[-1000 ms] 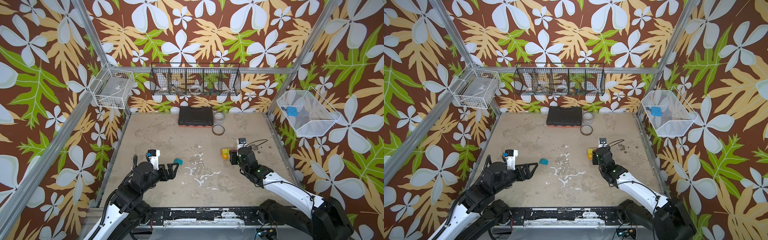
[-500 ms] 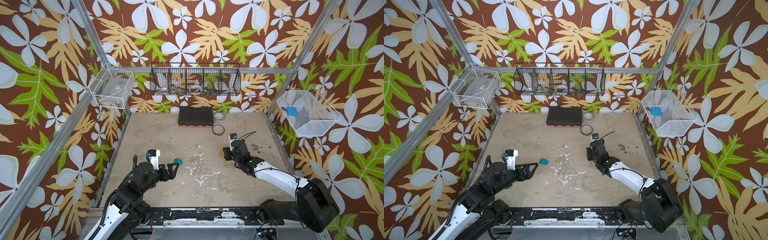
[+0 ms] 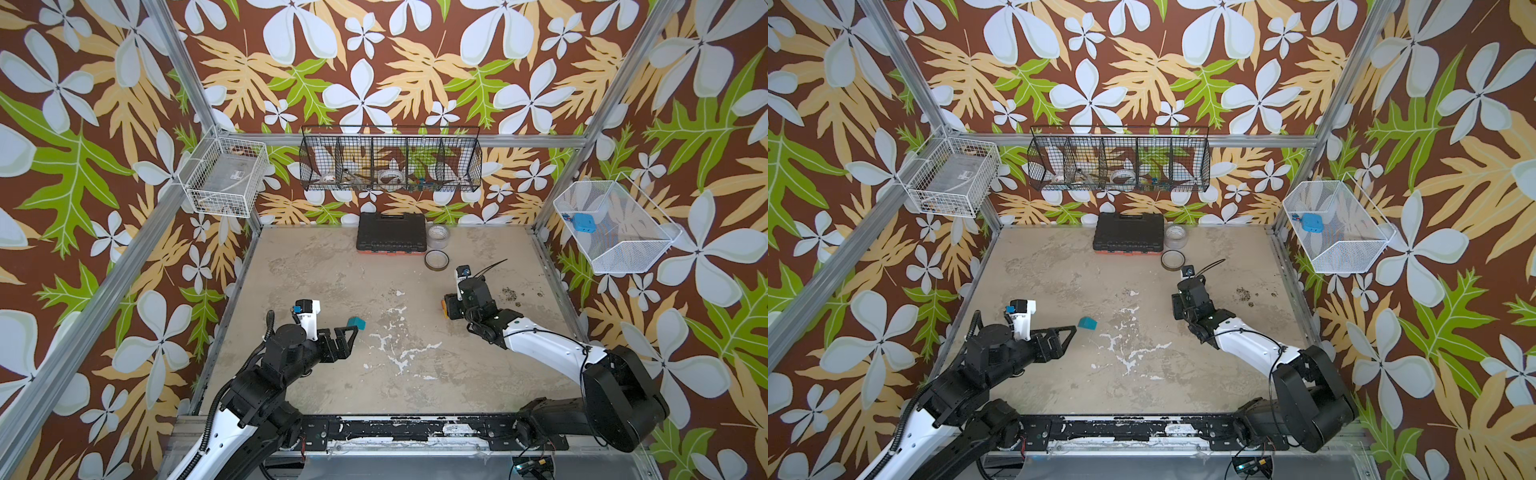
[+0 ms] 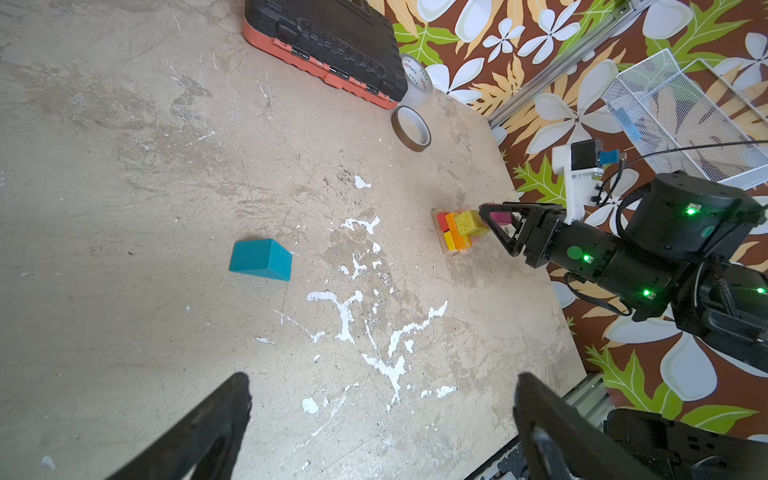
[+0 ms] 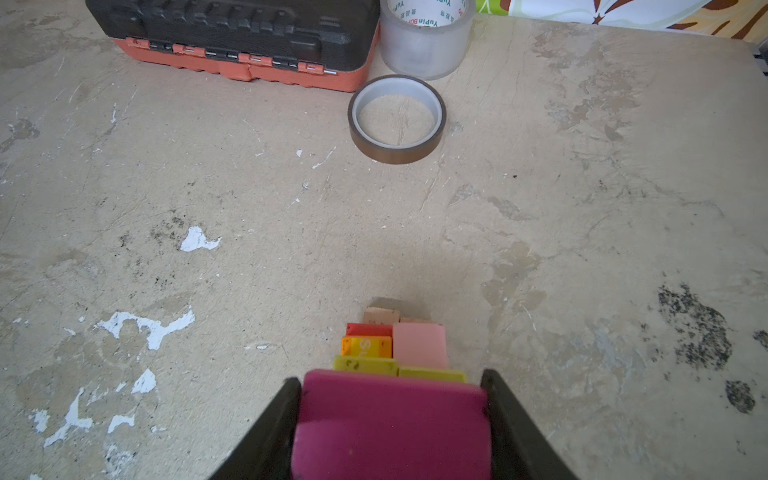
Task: Build the wood block tower
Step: 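Lower the magenta block onto the top of the stack with the right gripper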
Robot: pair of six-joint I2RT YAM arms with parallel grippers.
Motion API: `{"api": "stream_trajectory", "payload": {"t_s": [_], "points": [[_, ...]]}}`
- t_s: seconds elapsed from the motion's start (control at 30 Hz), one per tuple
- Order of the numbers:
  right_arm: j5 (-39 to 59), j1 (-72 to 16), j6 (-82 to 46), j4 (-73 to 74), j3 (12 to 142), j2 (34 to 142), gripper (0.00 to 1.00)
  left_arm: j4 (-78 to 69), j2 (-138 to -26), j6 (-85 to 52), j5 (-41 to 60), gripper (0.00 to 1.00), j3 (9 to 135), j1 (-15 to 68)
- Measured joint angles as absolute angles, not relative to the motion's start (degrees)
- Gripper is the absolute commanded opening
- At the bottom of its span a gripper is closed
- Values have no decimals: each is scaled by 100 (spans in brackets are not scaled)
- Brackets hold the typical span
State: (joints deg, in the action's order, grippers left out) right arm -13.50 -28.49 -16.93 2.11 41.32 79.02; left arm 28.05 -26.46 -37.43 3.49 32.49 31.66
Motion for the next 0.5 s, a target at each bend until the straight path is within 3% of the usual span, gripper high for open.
{"api": "stream_trajectory", "payload": {"t_s": [0.5], "points": [[-1328,-2729,-1651,176,4163,8121,46,2805,-2639,-3743,349,100,3232,3166]]}}
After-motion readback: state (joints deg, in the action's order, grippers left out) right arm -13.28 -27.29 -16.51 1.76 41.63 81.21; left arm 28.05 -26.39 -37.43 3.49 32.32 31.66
